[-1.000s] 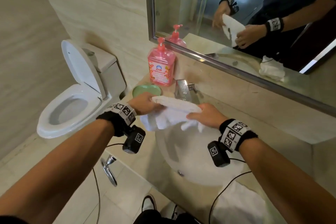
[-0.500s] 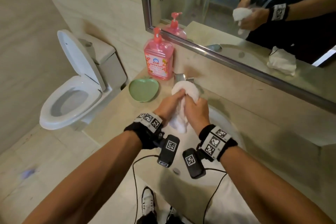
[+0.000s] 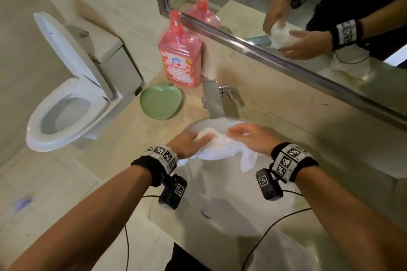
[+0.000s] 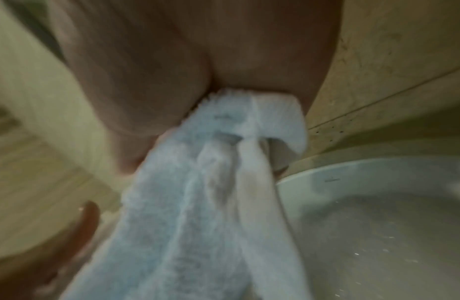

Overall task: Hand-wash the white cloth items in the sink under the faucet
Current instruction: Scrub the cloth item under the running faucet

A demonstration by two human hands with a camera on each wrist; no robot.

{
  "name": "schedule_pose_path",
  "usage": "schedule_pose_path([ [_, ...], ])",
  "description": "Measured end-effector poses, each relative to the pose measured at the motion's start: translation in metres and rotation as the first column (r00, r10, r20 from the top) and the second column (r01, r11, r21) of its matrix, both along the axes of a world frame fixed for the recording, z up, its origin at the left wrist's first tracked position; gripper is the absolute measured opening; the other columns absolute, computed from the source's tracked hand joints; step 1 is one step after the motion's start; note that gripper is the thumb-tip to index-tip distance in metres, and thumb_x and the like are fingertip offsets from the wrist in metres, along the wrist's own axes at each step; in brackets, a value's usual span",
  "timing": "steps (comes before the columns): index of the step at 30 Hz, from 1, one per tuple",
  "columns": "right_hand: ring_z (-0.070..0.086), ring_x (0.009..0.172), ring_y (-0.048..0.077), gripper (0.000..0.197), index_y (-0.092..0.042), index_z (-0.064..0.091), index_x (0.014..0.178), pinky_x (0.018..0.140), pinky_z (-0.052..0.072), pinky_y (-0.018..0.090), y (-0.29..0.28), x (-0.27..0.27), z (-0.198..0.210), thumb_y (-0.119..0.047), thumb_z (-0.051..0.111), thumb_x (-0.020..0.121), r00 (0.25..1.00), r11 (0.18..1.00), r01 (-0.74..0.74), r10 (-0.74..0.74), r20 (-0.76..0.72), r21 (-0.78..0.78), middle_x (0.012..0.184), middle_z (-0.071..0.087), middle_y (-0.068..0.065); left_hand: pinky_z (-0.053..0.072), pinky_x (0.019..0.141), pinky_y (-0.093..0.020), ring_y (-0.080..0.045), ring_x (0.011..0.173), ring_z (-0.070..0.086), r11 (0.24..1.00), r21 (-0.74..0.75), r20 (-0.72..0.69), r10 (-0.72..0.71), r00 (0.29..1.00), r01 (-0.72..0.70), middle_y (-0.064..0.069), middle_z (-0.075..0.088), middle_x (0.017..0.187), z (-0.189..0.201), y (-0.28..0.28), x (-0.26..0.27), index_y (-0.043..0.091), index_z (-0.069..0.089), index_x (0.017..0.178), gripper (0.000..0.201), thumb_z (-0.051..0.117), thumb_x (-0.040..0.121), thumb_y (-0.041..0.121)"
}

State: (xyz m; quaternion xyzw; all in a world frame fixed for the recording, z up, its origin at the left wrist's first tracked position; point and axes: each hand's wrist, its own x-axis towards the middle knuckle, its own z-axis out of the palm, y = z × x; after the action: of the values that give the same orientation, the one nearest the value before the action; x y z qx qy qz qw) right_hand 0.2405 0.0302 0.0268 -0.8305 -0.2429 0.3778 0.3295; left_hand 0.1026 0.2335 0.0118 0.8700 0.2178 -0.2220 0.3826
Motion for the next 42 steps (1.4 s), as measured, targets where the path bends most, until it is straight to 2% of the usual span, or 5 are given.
schedule_pose_path([
  [6,0.063,0.116,0.029,0.034,-0.023,0.063,0.135,0.097,0.05,0.038,0.059,0.038,-0.015,-0.025,0.046,0.105,0.969,0.974,0.211,-0.219,0.111,0.087,0.128,0.068,0.005,0.044,0.076,-0.031,-0.03,0.096,0.062,1.0,0.016,0.039,-0.006,0.999,0.005,-0.012,0.067,0.105,-0.027,0.003,0.042,0.013,0.059,0.109,0.035,0.044,0.1,0.043],
  [10,0.058,0.084,-0.001,0.041,-0.019,0.054,0.143,0.071,0.041,0.012,0.069,0.041,-0.032,-0.019,0.042,0.105,0.963,0.974,0.201,-0.216,0.164,0.101,0.138,0.062,0.003,0.049,0.084,-0.036,-0.029,0.098,0.063,0.999,0.028,0.045,-0.045,0.998,0.044,-0.01,0.067,0.107,-0.044,0.01,0.05,0.014,0.059,0.114,0.037,0.049,0.097,0.045],
  [21,0.059,0.122,0.023,0.047,-0.014,0.056,0.139,0.105,0.046,0.038,0.048,0.051,-0.039,-0.038,0.056,0.099,0.966,0.988,0.151,-0.139,0.217,-0.042,0.136,0.063,0.004,0.049,0.085,-0.033,-0.024,0.097,0.063,0.992,-0.066,0.09,-0.103,0.991,0.109,-0.005,0.069,0.111,-0.061,0.006,0.083,0.024,0.06,0.124,0.045,0.066,0.083,0.039],
  [27,0.036,0.058,0.019,0.041,-0.015,0.043,0.064,0.058,0.026,0.033,0.027,0.033,-0.056,-0.034,0.062,0.094,0.994,0.987,-0.004,0.022,0.112,-0.161,0.061,0.038,0.001,0.047,0.089,-0.03,-0.015,0.103,0.061,0.981,-0.194,0.103,-0.011,0.995,0.031,0.005,0.066,0.116,-0.049,0.022,0.075,0.027,0.062,0.124,0.045,0.064,0.086,0.053],
  [42,0.066,0.089,0.026,0.008,-0.007,0.072,0.095,0.081,0.053,0.036,0.095,0.023,-0.086,-0.01,0.066,0.092,0.982,0.979,0.185,-0.181,-0.05,0.081,0.096,0.073,0.015,0.044,0.083,-0.032,-0.029,0.096,0.06,0.999,-0.008,0.093,-0.041,0.995,0.042,-0.006,0.066,0.094,-0.044,0.056,0.038,0.018,0.064,0.095,0.032,0.038,0.105,0.035],
])
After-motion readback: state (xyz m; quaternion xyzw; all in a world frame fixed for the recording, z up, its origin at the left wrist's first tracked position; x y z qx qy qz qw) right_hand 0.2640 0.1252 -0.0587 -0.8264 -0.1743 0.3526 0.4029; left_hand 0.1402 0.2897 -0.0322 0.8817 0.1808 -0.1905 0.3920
